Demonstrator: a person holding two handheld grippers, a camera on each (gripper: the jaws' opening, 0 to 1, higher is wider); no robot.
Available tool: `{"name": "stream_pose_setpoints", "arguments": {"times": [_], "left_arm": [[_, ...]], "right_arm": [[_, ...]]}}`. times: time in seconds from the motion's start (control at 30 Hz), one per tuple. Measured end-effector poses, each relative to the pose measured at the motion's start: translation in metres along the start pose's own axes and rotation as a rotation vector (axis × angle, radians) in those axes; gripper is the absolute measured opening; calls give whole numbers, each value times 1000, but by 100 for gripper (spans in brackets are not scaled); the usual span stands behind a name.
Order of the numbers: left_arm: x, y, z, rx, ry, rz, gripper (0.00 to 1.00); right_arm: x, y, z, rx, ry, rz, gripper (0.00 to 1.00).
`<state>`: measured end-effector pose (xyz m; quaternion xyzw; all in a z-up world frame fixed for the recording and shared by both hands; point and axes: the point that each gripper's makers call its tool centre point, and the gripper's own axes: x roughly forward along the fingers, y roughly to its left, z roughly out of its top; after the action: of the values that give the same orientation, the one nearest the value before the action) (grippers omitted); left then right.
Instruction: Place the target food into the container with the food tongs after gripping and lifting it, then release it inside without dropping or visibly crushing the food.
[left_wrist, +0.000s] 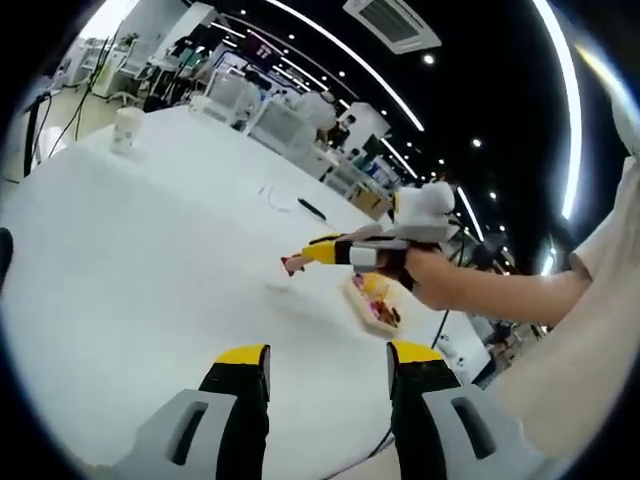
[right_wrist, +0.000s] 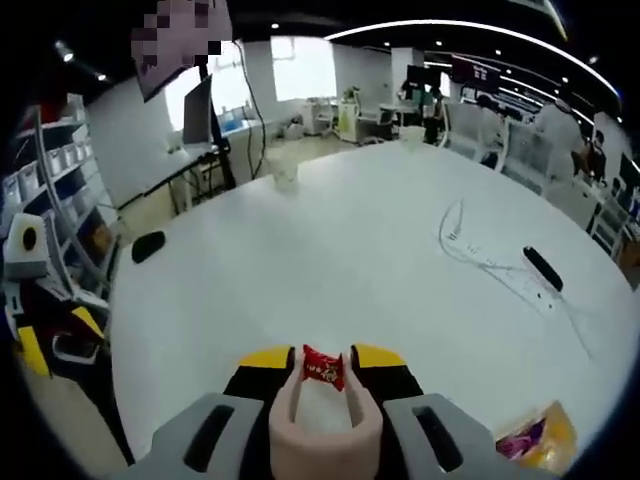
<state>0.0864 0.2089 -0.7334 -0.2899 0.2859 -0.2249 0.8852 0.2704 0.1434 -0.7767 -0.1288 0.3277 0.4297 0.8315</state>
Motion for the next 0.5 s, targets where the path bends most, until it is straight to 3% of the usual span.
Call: {"name": "stream_pose_setpoints", "arguments": {"times": [0.5], "left_arm": [[5, -19, 8, 42, -5, -44, 46]], "right_arm": [[-43, -19, 16, 49, -74, -66, 21]]}}
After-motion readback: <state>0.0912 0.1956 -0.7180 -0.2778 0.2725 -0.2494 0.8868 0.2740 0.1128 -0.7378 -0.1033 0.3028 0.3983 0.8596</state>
